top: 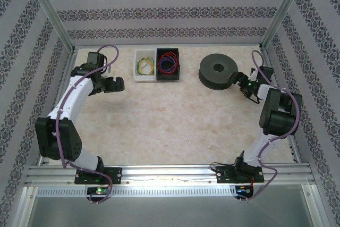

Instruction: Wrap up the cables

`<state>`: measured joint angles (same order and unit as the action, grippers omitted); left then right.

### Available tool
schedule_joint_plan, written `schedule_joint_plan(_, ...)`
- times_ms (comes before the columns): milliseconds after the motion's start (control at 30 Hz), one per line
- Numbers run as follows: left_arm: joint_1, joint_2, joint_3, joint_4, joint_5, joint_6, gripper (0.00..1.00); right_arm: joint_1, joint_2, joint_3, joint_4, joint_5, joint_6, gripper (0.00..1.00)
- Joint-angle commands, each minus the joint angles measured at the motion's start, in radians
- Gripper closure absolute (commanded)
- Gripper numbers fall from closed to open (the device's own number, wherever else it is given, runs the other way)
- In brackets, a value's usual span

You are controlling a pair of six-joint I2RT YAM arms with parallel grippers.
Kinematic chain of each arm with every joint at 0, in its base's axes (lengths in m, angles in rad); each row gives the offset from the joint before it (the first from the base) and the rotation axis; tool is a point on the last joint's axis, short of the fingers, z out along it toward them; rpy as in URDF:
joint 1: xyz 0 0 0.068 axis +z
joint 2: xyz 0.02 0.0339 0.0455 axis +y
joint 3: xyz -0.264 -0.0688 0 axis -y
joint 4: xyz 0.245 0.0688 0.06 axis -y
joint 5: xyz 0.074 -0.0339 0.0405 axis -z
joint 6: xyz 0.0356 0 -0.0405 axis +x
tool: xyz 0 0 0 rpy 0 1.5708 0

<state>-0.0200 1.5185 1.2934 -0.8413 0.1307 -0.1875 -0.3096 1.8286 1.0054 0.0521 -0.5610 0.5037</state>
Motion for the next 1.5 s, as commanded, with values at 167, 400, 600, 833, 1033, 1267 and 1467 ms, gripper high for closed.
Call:
schedule_joint_plan(167,-0.012,-0.024,-0.017,-0.011,0.004,0.013,0.01,0.015,0.052,0.055,0.187,-0.077,0.099,0.22)
schedule_joint_plan(400,-0.014,-0.033,-0.013,-0.013,0.003,0.013,0.01,0.018,0.135,0.118,0.22,-0.09,0.161,0.33)
schedule_joint_plan(600,-0.014,-0.043,-0.012,-0.013,-0.005,0.016,0.01,0.02,0.156,0.113,0.284,-0.097,0.201,0.46)
schedule_joint_plan(833,-0.017,-0.042,-0.016,-0.008,-0.003,0.017,0.01,0.019,0.163,0.096,0.321,-0.102,0.229,0.66)
schedule_joint_plan(1033,-0.02,-0.045,-0.02,-0.005,-0.005,0.02,0.01,0.019,0.148,0.085,0.324,-0.103,0.234,0.9)
schedule_joint_plan(1267,-0.021,-0.049,-0.028,-0.001,-0.008,0.026,0.01,0.01,0.046,0.039,0.305,-0.11,0.218,1.0)
schedule_joint_plan(1467,-0.023,-0.052,-0.031,0.008,-0.011,0.025,0.01,0.013,-0.148,-0.069,0.268,-0.145,0.196,1.0)
